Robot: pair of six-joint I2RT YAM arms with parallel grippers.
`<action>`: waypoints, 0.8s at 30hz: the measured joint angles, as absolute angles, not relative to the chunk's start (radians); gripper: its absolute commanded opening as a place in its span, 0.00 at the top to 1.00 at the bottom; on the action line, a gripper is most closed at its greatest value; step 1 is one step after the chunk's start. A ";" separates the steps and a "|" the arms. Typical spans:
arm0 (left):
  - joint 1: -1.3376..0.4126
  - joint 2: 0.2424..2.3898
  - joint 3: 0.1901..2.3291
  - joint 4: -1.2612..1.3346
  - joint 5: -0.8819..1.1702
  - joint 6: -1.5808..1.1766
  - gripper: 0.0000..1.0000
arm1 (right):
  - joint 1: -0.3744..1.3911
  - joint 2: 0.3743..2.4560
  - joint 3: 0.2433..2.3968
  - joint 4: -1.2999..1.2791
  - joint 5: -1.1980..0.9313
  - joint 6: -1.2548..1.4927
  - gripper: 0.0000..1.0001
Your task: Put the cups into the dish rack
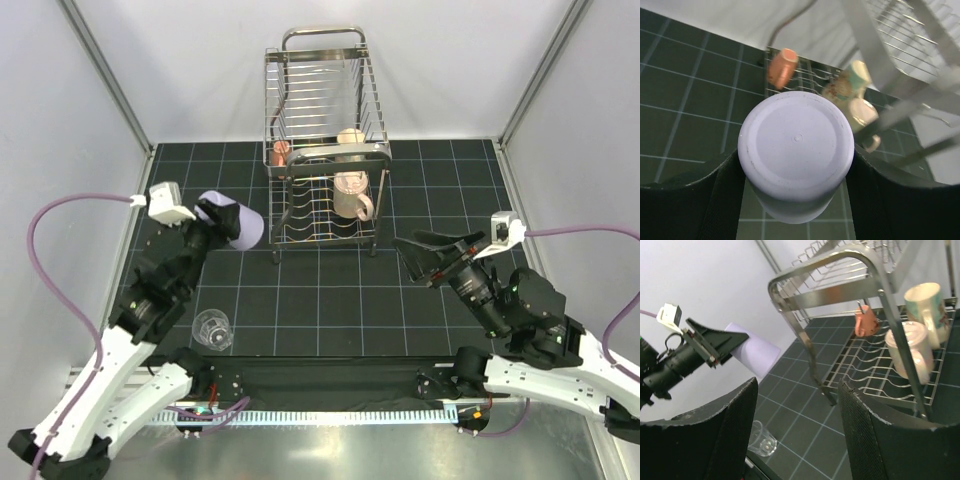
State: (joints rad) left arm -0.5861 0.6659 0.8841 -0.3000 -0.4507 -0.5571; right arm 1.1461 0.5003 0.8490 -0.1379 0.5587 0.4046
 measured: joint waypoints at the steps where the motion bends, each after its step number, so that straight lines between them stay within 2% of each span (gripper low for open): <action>1: -0.542 0.689 0.884 -0.288 -0.438 -0.554 1.00 | 1.146 0.490 0.849 -0.158 0.567 0.402 0.34; 5: -0.305 0.800 0.880 -0.210 -0.299 -0.602 1.00 | 1.146 0.453 0.849 -0.234 0.593 0.398 0.34; 9: -0.159 0.952 0.878 -0.099 -0.152 -0.670 1.00 | 1.146 0.410 0.849 -0.286 0.615 0.398 0.34; 15: -0.124 1.162 0.880 0.075 0.054 -0.737 1.00 | 1.146 0.349 0.849 -0.342 0.648 0.398 0.34; 24: -0.124 1.349 0.897 0.246 0.231 -0.750 1.00 | 1.146 0.314 0.849 -0.384 0.674 0.403 0.34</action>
State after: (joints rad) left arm -0.1238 1.3495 0.8970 0.2459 0.2314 -0.7502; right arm 1.1461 0.3138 0.8490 -0.3836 0.6739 0.4034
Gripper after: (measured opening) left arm 0.680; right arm 0.664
